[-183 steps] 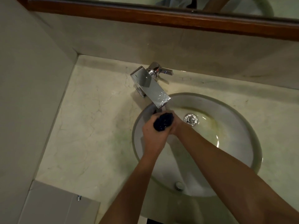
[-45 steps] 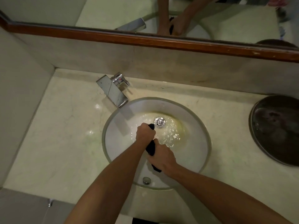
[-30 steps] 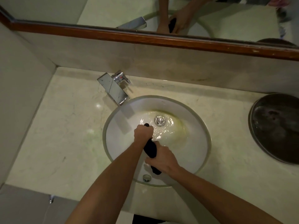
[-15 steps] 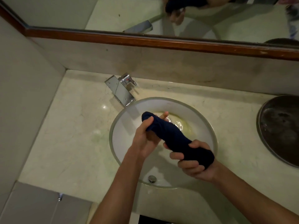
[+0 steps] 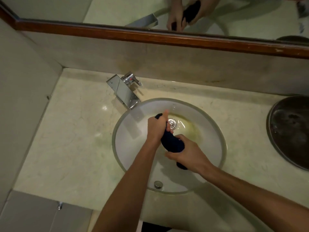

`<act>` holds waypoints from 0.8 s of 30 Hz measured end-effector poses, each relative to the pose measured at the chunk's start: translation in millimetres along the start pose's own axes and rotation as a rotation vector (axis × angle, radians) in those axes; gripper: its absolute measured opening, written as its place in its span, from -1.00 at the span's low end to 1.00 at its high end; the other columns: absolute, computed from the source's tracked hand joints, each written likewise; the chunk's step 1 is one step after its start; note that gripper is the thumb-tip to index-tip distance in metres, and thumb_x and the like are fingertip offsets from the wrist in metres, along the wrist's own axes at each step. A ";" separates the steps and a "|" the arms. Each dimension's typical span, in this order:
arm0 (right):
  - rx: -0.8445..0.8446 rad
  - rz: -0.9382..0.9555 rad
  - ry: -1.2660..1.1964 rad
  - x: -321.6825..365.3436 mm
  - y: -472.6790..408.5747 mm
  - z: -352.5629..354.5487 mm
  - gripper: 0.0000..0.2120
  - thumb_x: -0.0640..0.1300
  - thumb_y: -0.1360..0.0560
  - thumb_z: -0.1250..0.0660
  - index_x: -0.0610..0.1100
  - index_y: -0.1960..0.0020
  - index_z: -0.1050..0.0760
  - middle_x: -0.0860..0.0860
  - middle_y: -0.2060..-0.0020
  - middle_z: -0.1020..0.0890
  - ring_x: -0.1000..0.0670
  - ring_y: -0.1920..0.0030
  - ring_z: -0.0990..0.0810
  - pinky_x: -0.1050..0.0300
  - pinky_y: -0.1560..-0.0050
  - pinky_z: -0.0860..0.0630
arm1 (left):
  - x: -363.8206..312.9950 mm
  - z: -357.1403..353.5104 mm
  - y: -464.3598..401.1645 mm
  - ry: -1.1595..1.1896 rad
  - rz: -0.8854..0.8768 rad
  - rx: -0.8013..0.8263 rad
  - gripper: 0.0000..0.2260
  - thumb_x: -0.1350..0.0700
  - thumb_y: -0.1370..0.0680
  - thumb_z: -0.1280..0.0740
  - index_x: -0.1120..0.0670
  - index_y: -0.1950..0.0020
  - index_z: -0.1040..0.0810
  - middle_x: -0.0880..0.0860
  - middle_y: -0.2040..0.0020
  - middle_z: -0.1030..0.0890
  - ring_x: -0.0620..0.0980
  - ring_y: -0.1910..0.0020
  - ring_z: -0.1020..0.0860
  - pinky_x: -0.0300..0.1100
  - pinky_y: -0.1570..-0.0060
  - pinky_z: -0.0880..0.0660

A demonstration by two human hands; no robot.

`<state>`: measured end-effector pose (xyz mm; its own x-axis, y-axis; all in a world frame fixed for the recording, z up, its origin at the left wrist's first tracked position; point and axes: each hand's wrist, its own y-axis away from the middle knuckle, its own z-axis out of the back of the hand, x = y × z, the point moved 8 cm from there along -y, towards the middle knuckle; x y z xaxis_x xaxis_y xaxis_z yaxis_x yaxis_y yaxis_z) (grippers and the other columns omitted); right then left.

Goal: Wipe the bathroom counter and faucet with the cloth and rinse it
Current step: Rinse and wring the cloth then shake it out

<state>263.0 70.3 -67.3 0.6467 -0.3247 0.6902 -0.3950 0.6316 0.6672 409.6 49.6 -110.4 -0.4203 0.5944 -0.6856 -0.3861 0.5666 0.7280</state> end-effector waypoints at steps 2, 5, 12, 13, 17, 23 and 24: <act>0.000 0.026 0.297 -10.8 -21.9 -6.3 -0.70 -0.01 -0.38 -0.50 0.01 -0.07 -0.52 0.05 0.18 -0.65 0.02 0.21 -0.65 0.05 0.20 -0.61 | 12.9 -0.5 -20.5 -0.243 -0.021 -0.040 -0.66 0.04 -0.58 -0.38 0.16 0.34 -0.47 0.10 0.46 -0.50 0.05 0.52 -0.50 -0.03 0.24 -0.57; 0.069 0.003 0.702 -25.9 -47.9 -25.1 -0.79 0.01 -0.36 -0.42 -0.07 0.09 -0.50 0.02 0.29 -0.59 -0.05 0.25 -0.63 0.13 0.37 -0.44 | 34.5 1.5 -34.0 -0.684 -0.054 -0.108 -0.82 0.09 -0.55 -0.34 0.18 0.18 -0.53 0.20 0.09 -0.66 0.21 0.09 -0.65 -0.16 0.19 -0.41; 0.031 -0.033 0.819 -25.6 -69.7 -65.8 -0.91 -0.08 -0.44 -0.32 -0.10 0.16 -0.54 0.04 0.34 -0.48 -0.08 0.18 -0.62 0.17 0.23 -0.39 | 44.3 3.9 -45.3 -1.070 -0.065 -0.035 -0.74 0.14 -0.48 -0.39 0.14 -0.16 -0.58 0.14 -0.13 -0.63 0.19 -0.14 -0.63 -0.09 -0.01 -0.52; 0.026 -0.025 0.820 -24.6 -70.7 -70.5 -0.89 -0.09 -0.45 -0.32 -0.12 0.12 -0.57 0.03 0.30 -0.51 -0.08 0.16 -0.63 0.17 0.21 -0.40 | 44.5 5.3 -46.4 -1.107 -0.058 -0.029 -0.73 0.11 -0.49 -0.40 0.13 -0.17 -0.57 0.13 -0.15 -0.63 0.18 -0.15 -0.63 -0.11 -0.01 -0.51; 0.027 -0.005 0.816 -26.8 -69.9 -84.9 -0.74 -0.07 -0.46 -0.33 -0.14 -0.09 -0.62 -0.04 0.04 -0.66 -0.09 0.03 -0.67 0.16 0.15 -0.40 | 45.9 14.1 -48.1 -1.193 -0.027 -0.044 -0.69 0.04 -0.51 -0.35 0.13 -0.22 -0.55 0.12 -0.22 -0.61 0.16 -0.20 -0.61 -0.08 -0.12 -0.54; 0.008 0.030 0.798 -30.6 -64.8 -87.5 -0.67 -0.04 -0.50 -0.32 -0.18 -0.19 -0.57 -0.09 -0.10 -0.63 -0.14 -0.09 -0.66 0.11 0.06 -0.44 | 45.4 13.1 -45.7 -1.286 -0.006 -0.058 -0.63 0.00 -0.53 -0.37 0.13 -0.28 -0.54 0.12 -0.28 -0.59 0.15 -0.27 -0.58 -0.08 -0.15 -0.50; 0.004 0.038 0.803 -30.2 -63.8 -86.4 -0.65 -0.04 -0.52 -0.30 -0.19 -0.22 -0.55 -0.11 -0.12 -0.62 -0.14 -0.11 -0.65 0.09 0.03 -0.46 | 43.5 11.8 -44.7 -1.303 -0.011 -0.065 -0.64 0.00 -0.53 -0.37 0.12 -0.28 -0.55 0.11 -0.27 -0.60 0.14 -0.26 -0.59 -0.08 -0.13 -0.51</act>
<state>325.0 100.6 -154.9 0.9042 0.3034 0.3006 -0.4270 0.6293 0.6493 418.3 56.8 -172.8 0.6695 0.7233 -0.1690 -0.4385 0.5685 0.6961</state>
